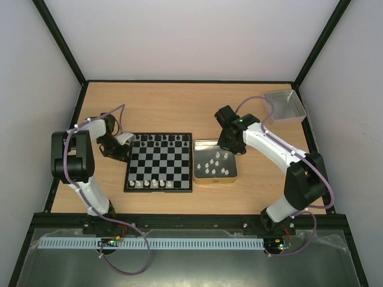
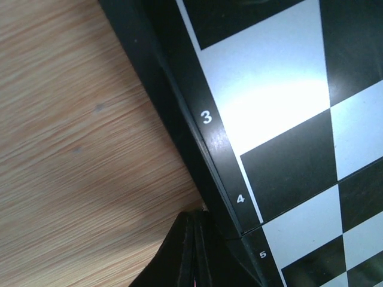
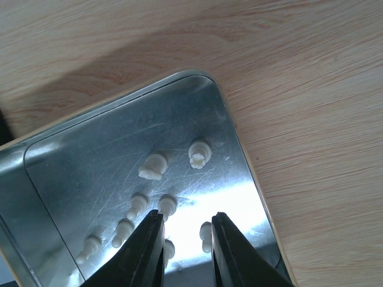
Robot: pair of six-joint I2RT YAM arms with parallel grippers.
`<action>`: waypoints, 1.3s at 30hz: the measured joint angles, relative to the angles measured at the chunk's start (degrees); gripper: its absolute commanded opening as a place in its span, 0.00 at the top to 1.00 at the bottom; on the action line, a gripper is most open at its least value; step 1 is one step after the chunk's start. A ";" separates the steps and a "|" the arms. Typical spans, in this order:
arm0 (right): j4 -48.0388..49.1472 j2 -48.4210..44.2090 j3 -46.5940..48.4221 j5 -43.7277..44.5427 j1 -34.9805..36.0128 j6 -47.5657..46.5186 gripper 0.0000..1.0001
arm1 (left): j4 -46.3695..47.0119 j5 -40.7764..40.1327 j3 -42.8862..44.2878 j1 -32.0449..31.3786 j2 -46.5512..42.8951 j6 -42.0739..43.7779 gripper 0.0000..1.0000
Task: Set up the chess pieces on the board
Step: Move the chessboard to the center of the board.
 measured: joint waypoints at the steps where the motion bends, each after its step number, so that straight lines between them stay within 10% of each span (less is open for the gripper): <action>1: -0.02 -0.42 -0.20 -0.02 -0.50 -0.09 0.79 | 0.00 -0.09 0.04 -0.66 0.00 -0.33 0.98; 39: -0.46 -3.65 -0.13 -1.20 -9.51 -3.74 0.79 | 1.57 1.92 7.45 -24.96 5.38 -10.16 0.98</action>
